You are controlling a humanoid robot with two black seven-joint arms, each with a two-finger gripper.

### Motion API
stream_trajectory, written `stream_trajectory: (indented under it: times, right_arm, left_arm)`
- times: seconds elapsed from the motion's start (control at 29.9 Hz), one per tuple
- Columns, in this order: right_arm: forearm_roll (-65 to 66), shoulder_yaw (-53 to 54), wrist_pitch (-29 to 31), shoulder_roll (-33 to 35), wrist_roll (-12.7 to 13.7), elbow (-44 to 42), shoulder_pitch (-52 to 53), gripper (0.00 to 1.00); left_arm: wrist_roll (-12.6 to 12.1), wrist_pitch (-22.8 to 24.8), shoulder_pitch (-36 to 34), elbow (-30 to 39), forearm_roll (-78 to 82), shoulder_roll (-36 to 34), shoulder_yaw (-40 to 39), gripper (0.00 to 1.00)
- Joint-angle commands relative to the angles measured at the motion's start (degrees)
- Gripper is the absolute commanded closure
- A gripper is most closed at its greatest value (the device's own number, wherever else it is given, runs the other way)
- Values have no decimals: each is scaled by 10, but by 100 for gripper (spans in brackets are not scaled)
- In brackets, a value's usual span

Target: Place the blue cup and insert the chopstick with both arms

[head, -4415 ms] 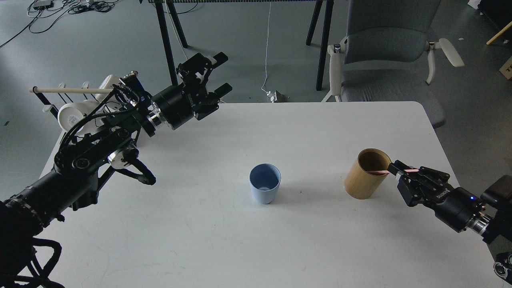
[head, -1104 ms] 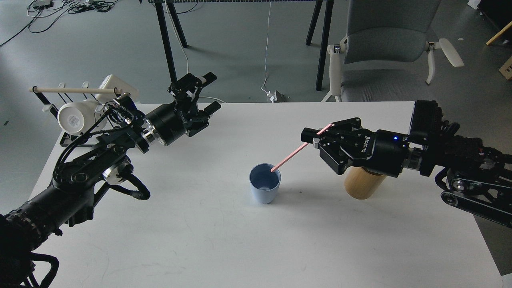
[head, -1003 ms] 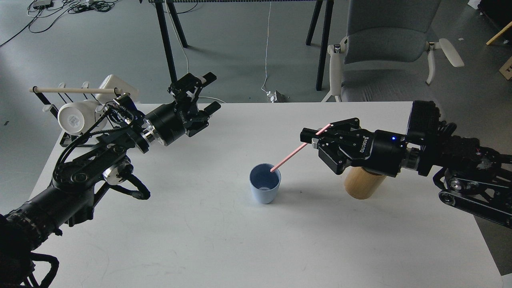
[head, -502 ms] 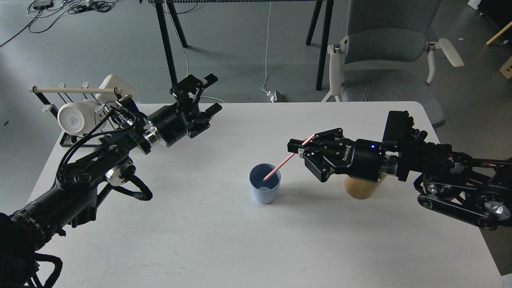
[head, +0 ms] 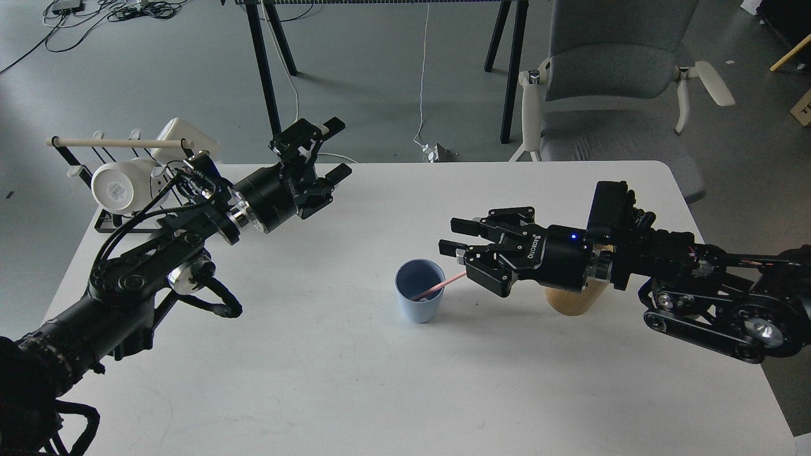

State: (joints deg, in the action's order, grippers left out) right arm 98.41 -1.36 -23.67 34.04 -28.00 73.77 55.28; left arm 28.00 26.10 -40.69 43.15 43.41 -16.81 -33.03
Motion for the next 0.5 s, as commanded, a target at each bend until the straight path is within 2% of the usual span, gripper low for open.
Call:
stream_trajectory:
  times: [0.0,0.1,0.4,0.47]
  right_arm:
    - [-18,23,-15,4,0,1,3,15]
    - [-99,60,-16,4,0,1,-1,6]
    - [-391,165,-16,11,0,0,-21,6]
    - [-467,189,-15,16,0,1,-37,6]
  left_arm:
    - [0,0,0,0,0,0,0,2]
    - [0,0,0,-3,-3,0,-3,2]
    - [0,6,-19,-11,-38,-7,-12,2]
    - [0,6,-19,-11,-46,-8,-35,2]
